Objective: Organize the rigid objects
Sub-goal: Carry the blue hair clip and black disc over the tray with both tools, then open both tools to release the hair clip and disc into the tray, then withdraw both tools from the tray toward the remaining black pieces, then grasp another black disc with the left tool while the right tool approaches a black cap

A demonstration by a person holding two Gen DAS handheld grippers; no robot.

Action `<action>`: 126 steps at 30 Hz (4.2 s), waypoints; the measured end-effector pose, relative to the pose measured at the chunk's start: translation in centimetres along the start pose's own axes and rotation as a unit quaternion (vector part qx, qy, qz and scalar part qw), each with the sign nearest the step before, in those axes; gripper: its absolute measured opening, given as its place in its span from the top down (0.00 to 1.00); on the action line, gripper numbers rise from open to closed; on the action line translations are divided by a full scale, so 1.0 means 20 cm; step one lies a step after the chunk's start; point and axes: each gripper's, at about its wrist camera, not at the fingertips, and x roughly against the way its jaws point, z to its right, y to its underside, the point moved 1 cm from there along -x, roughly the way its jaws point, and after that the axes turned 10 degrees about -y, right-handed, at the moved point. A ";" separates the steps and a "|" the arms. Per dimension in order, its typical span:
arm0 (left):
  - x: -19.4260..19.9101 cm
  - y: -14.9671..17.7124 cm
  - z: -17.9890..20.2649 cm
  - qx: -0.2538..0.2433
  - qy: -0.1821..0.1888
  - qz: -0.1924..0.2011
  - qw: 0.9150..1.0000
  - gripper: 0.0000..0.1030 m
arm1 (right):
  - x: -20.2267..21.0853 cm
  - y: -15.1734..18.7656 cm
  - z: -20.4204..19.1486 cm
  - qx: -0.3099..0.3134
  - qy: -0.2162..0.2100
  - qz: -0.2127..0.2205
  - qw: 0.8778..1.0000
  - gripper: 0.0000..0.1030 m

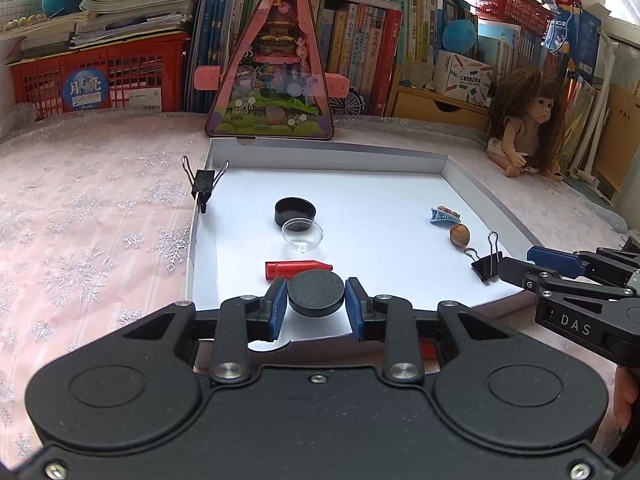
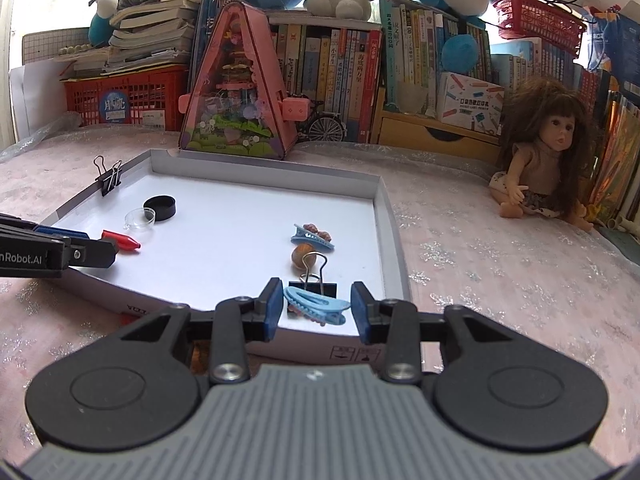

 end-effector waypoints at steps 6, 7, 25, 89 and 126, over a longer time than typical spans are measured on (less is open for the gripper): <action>-0.03 -0.01 -0.01 0.002 -0.003 -0.006 1.000 0.71 | -0.02 -0.02 0.03 -0.008 -0.016 -0.019 1.000 0.59; -0.03 -0.01 -0.01 0.001 -0.003 -0.006 1.000 0.71 | -0.03 -0.03 0.03 -0.008 -0.016 -0.021 1.000 0.59; -0.11 -0.03 0.02 0.000 -0.010 -0.014 1.000 0.71 | -0.16 -0.06 0.09 -0.041 -0.036 -0.057 0.997 0.60; 0.29 0.20 0.18 -0.090 0.039 0.076 0.992 0.43 | 0.19 0.12 0.06 -0.035 -0.041 0.068 0.996 0.33; 0.24 0.35 0.33 -0.138 0.084 0.035 0.986 0.41 | 0.08 0.23 0.19 -0.086 0.059 -0.006 0.994 0.17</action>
